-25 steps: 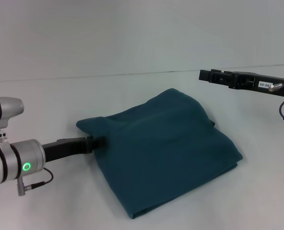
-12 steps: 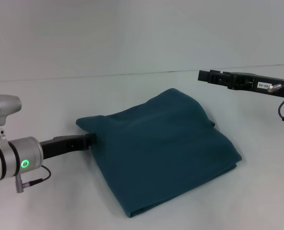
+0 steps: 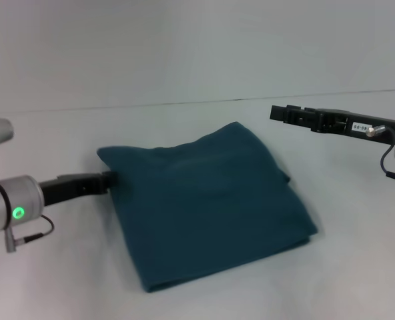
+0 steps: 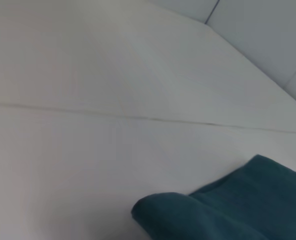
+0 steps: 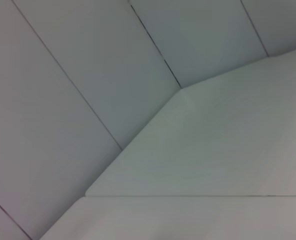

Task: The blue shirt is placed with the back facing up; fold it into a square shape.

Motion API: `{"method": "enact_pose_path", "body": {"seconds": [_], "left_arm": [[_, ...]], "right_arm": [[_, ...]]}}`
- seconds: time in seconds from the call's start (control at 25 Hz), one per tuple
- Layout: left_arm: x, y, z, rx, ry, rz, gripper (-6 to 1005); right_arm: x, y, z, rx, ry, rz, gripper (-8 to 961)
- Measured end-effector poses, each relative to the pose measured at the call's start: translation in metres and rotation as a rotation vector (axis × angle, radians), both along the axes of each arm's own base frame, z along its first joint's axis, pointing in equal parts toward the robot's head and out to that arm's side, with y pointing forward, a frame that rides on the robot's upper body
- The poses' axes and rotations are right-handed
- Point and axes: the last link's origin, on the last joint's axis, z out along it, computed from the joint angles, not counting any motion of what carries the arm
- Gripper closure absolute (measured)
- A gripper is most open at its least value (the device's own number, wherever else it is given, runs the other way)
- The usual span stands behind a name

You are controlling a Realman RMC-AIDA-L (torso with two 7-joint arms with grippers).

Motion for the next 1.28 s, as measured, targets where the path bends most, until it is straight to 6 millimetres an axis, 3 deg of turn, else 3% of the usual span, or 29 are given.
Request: {"method": "enact_pose_path", "body": {"seconds": [0.44, 0.72, 1.28], "left_arm": [[0.002, 0.020, 0.022, 0.036, 0.122, -0.053, 959], [0.021, 0.035, 0.025, 0.049, 0.135, -0.101, 943], [0.019, 0.036, 0.027, 0.102, 0.155, -0.094, 912]], "right_arm": [[0.002, -0.006, -0.009, 0.000, 0.022, -0.012, 360], [0.003, -0.007, -0.013, 0.013, 0.023, -0.011, 360], [0.002, -0.006, -0.013, 0.031, 0.008, 0.006, 360]]}}
